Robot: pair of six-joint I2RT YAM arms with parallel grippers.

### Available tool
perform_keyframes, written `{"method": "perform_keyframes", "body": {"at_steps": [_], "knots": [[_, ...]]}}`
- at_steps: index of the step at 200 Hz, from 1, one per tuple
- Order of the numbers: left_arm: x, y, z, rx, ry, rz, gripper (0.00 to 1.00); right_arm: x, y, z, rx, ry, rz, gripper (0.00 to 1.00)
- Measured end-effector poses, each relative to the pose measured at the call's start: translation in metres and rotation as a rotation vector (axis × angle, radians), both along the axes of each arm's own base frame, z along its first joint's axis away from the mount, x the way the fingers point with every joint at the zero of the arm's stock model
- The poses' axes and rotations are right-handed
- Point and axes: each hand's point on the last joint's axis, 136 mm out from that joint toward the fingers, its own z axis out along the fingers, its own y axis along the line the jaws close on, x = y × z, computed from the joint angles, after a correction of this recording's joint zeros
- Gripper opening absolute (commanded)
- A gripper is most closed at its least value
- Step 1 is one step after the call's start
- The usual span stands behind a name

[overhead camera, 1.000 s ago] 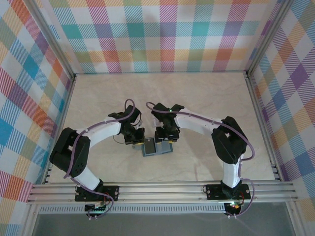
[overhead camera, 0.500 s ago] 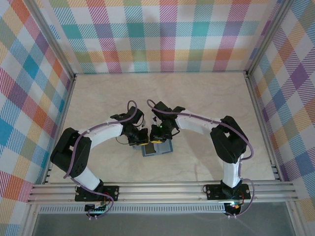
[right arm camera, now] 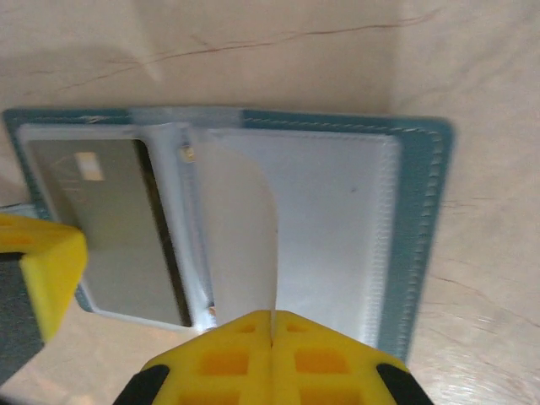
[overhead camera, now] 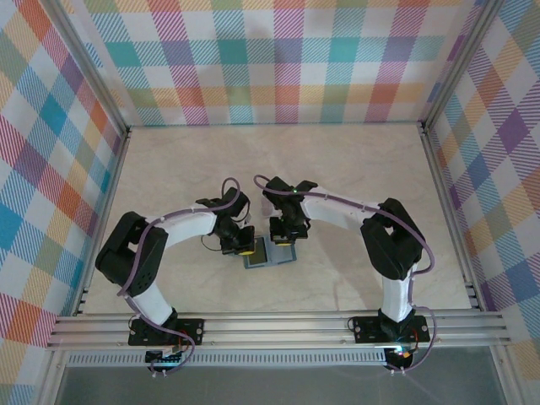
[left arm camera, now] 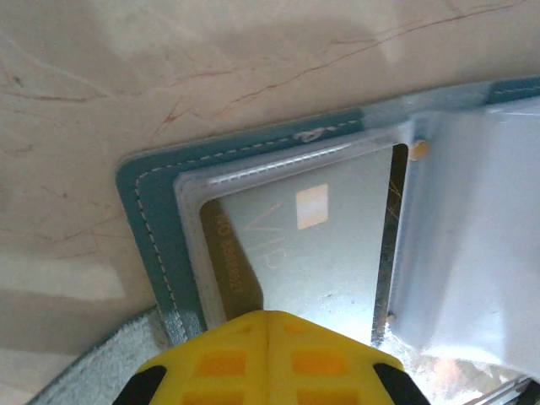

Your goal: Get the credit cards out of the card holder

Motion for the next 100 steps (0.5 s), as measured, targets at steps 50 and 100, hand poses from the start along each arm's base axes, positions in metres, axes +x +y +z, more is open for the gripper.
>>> {"method": "perform_keyframes", "body": {"at_steps": [50,100], "knots": [[0.003,-0.001,0.000,0.011,-0.016,-0.015,0.00,0.006,-0.011,-0.002,-0.056,-0.041,0.012,0.00],[0.006,-0.001,0.000,0.020,-0.024,-0.024,0.00,0.008,-0.019,-0.017,-0.110,-0.050,0.030,0.00]]}}
